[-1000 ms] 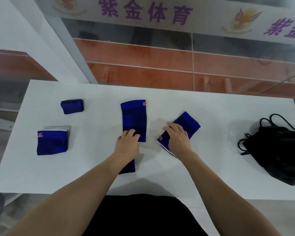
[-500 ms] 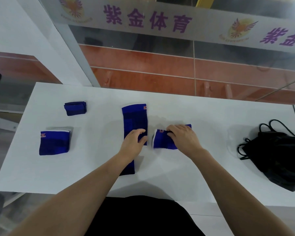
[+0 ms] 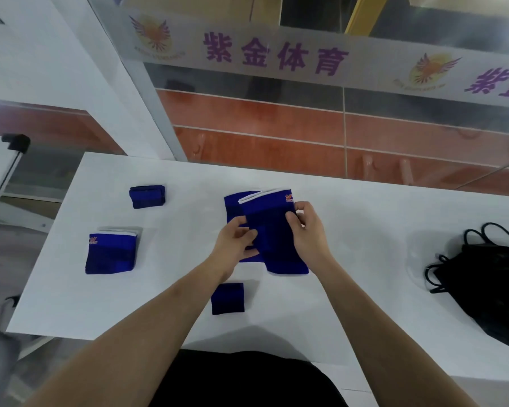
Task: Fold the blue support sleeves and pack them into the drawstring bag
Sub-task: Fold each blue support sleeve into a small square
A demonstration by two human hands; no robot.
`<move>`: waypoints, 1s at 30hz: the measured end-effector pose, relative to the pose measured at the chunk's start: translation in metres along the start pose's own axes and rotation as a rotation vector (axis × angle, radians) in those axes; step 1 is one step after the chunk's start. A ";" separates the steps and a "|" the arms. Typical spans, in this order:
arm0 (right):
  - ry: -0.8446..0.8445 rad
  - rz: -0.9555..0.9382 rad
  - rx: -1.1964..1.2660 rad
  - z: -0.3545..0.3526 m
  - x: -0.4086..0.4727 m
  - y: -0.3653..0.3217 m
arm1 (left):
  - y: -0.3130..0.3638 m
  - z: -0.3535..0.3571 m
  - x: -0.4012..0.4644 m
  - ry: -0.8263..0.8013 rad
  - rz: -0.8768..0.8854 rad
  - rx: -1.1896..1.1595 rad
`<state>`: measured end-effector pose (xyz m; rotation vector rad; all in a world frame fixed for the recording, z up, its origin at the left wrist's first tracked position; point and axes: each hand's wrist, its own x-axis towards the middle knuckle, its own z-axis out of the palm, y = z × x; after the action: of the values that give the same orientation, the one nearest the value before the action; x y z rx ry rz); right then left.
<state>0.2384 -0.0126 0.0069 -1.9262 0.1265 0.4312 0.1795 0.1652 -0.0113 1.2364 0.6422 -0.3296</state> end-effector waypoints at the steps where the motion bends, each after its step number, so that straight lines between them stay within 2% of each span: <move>1: -0.015 0.031 0.015 0.006 0.002 0.000 | 0.001 -0.003 0.002 0.052 0.009 0.026; 4: -0.132 0.102 0.017 0.020 0.009 0.008 | 0.006 -0.016 0.011 0.170 0.021 0.119; 8: -0.236 0.139 -0.011 0.037 0.019 0.014 | 0.005 -0.033 0.030 0.203 0.023 0.242; 15: -0.181 0.179 -0.098 0.062 0.048 0.018 | 0.000 -0.047 0.058 0.119 0.011 0.443; 18: -0.155 0.183 -0.155 0.067 0.058 0.022 | -0.001 -0.050 0.065 0.133 0.027 0.533; 26: -0.111 0.085 -0.547 0.076 0.060 0.036 | -0.015 -0.050 0.075 0.176 0.090 0.810; 30: -0.092 0.028 -0.626 0.075 0.056 0.043 | -0.024 -0.046 0.071 0.197 0.104 0.944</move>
<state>0.2608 0.0453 -0.0752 -2.5125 -0.0513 0.6296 0.2095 0.2087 -0.0817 2.2178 0.5976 -0.4462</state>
